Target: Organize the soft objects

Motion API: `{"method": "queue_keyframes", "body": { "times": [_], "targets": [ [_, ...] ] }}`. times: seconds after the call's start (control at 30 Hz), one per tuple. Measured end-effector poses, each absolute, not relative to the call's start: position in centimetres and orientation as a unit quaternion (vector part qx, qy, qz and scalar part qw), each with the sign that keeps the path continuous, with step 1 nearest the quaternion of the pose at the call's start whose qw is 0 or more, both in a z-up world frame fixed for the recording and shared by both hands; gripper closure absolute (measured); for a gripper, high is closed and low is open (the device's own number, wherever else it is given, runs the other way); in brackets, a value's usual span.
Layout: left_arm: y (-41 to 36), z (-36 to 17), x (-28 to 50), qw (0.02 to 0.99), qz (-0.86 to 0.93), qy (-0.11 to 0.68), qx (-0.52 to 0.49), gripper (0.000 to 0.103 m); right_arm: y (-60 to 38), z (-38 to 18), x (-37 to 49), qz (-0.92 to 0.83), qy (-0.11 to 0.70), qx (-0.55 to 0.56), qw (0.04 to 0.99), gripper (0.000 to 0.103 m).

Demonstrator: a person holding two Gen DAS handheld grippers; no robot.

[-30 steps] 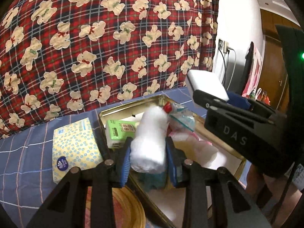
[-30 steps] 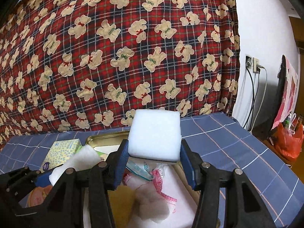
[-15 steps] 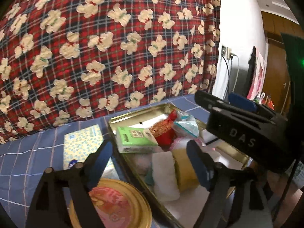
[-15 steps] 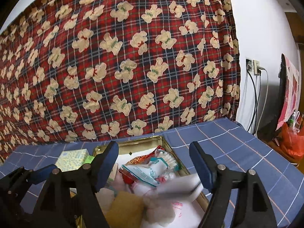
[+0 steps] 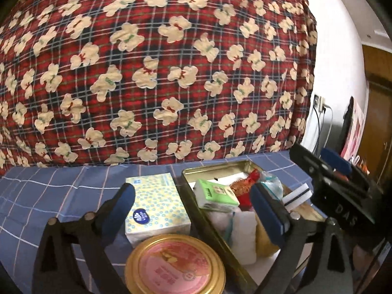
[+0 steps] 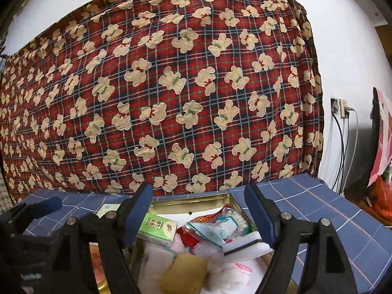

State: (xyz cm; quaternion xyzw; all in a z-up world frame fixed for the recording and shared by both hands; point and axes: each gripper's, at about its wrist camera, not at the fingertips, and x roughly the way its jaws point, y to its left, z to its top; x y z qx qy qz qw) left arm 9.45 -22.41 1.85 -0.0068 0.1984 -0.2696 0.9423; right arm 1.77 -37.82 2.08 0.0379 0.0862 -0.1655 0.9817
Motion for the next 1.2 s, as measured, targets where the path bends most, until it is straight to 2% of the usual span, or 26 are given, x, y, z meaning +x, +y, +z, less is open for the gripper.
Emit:
{"method": "queue_keyframes", "body": {
  "times": [1.2],
  "targets": [
    [-23.07,1.45,9.32,0.936,-0.278,0.214,0.013,0.002,-37.87,1.73,1.82,-0.179,0.086,0.031,0.980,0.023]
  ]
}}
